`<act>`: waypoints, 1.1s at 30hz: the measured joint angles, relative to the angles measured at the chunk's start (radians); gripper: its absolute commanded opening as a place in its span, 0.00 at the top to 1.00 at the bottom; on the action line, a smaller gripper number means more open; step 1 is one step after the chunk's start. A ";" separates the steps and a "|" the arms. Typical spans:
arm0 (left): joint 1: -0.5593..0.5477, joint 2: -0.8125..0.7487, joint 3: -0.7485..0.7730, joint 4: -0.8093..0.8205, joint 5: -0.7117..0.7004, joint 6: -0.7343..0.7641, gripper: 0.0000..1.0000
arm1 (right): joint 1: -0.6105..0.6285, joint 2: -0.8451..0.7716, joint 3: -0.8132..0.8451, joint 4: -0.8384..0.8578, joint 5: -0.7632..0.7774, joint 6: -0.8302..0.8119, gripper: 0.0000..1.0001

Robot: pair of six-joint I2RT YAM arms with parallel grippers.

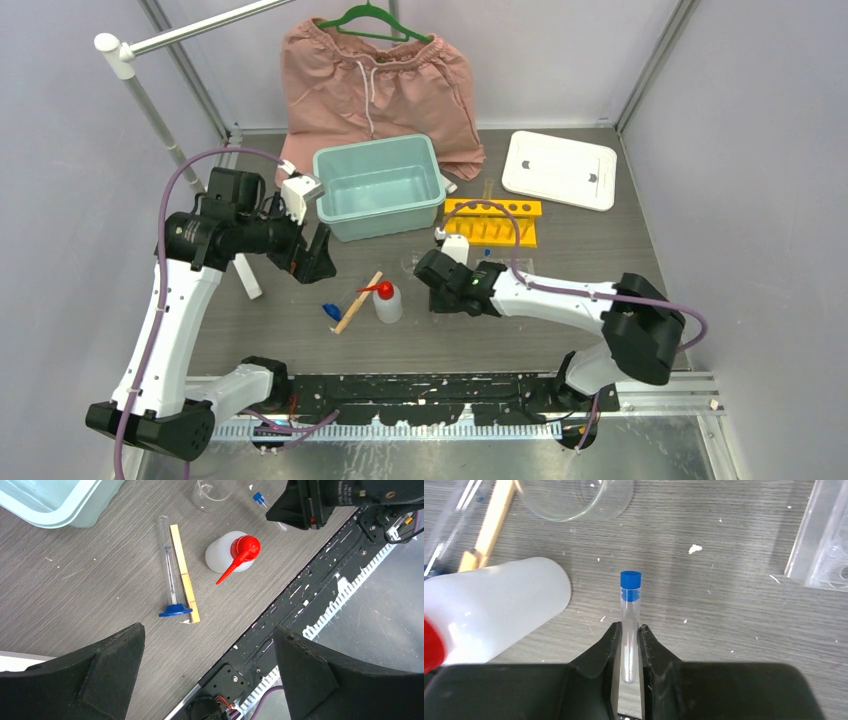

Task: Organize the chemistry lab equipment

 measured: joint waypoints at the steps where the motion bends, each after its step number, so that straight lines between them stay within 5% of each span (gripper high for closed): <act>1: 0.000 0.000 0.000 0.000 0.003 0.000 0.00 | 0.000 -0.019 -0.002 -0.006 -0.001 0.002 0.99; 8: 0.000 0.000 0.000 0.000 0.038 -0.004 0.00 | -0.008 -0.167 0.006 -0.042 -0.012 0.006 0.99; 17: 0.000 0.000 -0.009 0.071 0.130 -0.105 0.05 | -0.014 -0.140 0.260 0.074 -0.052 0.018 0.99; 33: 0.000 0.069 -0.032 0.197 0.259 -0.261 0.42 | 0.003 0.032 0.399 0.405 -0.166 0.161 0.99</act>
